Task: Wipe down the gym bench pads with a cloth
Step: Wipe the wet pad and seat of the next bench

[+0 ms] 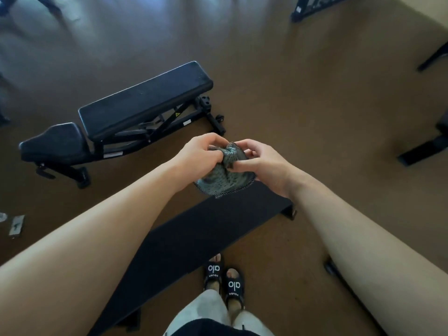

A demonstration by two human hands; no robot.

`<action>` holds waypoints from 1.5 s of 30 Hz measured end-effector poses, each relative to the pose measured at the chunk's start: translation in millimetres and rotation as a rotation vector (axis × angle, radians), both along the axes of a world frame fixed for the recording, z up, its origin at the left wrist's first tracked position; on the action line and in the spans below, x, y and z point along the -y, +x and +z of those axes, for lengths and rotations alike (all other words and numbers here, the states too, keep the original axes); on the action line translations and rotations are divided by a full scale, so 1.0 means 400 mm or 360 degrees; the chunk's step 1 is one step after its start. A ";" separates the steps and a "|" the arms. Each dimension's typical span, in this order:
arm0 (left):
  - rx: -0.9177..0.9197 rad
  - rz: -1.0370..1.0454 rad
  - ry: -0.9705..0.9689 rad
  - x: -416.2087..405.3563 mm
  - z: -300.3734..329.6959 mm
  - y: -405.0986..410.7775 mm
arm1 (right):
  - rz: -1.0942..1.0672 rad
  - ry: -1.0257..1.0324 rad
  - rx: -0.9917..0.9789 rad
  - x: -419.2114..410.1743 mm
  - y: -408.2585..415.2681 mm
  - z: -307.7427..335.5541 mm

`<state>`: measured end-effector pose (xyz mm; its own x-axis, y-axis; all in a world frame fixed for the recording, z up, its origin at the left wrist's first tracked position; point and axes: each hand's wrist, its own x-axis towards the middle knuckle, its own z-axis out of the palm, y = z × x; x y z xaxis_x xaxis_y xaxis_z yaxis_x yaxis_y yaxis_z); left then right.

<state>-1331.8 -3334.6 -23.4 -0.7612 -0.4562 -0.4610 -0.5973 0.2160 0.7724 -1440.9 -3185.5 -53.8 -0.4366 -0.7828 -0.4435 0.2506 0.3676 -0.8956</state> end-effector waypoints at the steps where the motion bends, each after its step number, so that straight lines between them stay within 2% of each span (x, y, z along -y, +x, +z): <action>1: -0.0001 -0.0034 -0.0012 0.002 0.007 -0.022 | -0.0036 0.0004 0.0000 -0.007 -0.015 0.004; 7: 0.0054 -0.0339 -0.0089 -0.009 0.022 -0.156 | -0.0249 0.0153 -0.0243 -0.066 -0.117 0.009; 12: 0.0084 -0.0472 -0.0167 -0.067 0.025 -0.307 | -0.0377 0.0299 -0.0305 -0.177 -0.238 -0.006; 14: 0.0090 -0.0504 -0.0159 -0.108 0.020 -0.383 | -0.0474 0.0265 -0.0298 -0.226 -0.301 -0.014; 17: 0.0117 -0.0511 -0.0091 -0.184 0.000 -0.508 | -0.0526 0.0216 -0.0173 -0.309 -0.419 -0.029; 21: 0.0097 -0.0498 -0.0035 -0.298 -0.028 -0.681 | -0.0490 0.0101 0.0169 -0.430 -0.592 -0.040; 27: 0.0069 -0.0375 -0.0158 -0.477 -0.032 -0.966 | -0.0627 0.0042 0.0247 -0.574 -0.873 -0.028; 33: 0.0049 -0.0210 0.0285 -0.487 -0.055 -1.158 | -0.0649 0.0039 0.0162 -0.553 -1.101 -0.038; 39: -0.0018 -0.0055 0.0318 -0.405 -0.105 -1.337 | -0.0572 0.0054 0.0253 -0.472 -1.313 -0.076; 45: -0.0104 0.0139 0.0321 -0.294 -0.175 -1.595 | -0.0517 0.0053 0.0802 -0.329 -1.564 -0.116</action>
